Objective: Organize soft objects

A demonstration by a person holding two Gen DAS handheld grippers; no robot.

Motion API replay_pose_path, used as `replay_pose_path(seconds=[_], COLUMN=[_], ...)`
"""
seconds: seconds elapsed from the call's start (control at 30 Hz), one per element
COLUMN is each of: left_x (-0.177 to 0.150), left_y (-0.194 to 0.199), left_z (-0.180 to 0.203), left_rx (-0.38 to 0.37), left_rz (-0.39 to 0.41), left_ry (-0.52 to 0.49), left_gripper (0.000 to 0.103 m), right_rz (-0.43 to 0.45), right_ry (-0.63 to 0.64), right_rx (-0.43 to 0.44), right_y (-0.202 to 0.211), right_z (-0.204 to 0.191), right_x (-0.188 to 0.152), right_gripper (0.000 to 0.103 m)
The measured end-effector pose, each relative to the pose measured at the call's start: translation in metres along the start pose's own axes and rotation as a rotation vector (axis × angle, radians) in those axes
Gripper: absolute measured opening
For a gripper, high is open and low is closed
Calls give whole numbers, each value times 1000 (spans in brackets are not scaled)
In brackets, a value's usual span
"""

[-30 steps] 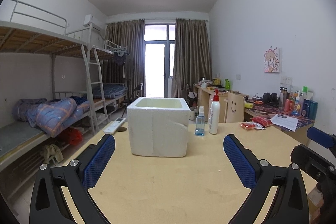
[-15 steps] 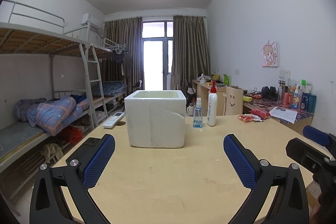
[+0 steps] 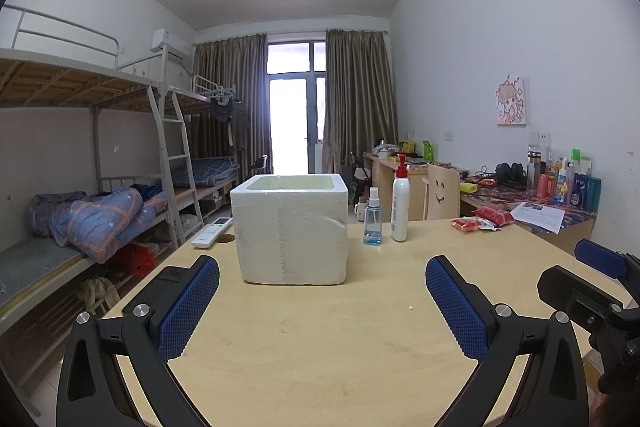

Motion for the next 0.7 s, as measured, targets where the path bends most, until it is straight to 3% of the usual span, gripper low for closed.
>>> replay_pose_path(seconds=[0.7], left_x=[-1], left_y=[1], left_z=[-2], left_rx=[1], left_rz=[4], left_ry=[-1], left_gripper=[103], right_rz=[-6], right_ry=[0], right_rx=[3], right_y=[0], right_z=[-1], right_x=[0], right_gripper=[103])
Point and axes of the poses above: each gripper's, at about its wrist camera, not at the fingertips, and y roughly against the way its jaws point, z to its right, x to its top, the point moved 3 cm from there along -y, roughly the way its jaws point, and after that the axes turned 8 degrees about -z, right-handed, at the moved point
